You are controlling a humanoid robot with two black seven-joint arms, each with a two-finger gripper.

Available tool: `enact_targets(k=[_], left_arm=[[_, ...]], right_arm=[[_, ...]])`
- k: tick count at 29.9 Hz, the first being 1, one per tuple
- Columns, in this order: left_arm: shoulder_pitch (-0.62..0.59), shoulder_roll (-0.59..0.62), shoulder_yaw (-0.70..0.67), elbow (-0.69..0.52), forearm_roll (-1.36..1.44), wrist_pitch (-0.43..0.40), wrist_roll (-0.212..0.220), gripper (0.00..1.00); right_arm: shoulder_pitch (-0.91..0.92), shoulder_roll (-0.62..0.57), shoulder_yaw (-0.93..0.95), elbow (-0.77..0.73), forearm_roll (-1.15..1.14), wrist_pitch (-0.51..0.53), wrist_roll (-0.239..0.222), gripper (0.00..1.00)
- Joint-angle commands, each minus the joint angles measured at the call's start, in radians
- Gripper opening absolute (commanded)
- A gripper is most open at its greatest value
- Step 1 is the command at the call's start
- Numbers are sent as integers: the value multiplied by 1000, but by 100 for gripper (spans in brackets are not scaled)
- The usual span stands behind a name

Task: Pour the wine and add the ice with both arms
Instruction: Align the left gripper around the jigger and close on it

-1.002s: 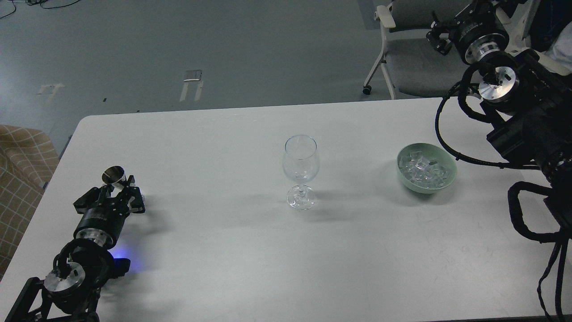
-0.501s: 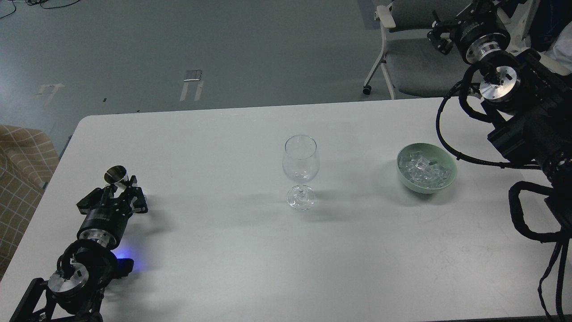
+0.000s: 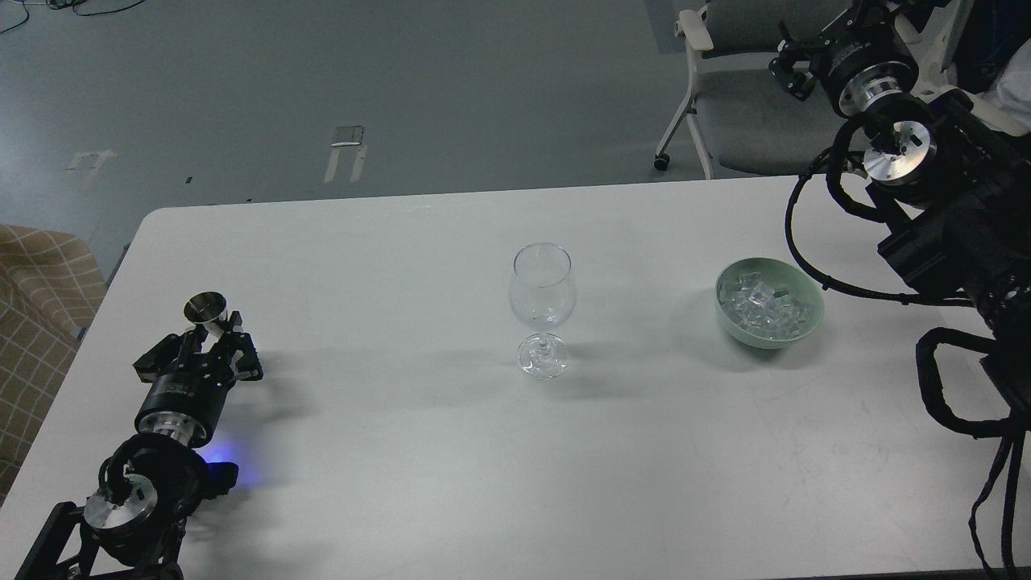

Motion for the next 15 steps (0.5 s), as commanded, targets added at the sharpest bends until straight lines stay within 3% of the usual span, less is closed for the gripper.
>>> enact_targets(k=[1,15], left_arm=[[-1,0,-1,-8,0,-18,-1,32],[-8,9,0,-66,-2,-19,2,27]], right_arm=[[1,0,0,0,0,0,0,100],[1,1,0,1,0,0,0,100]])
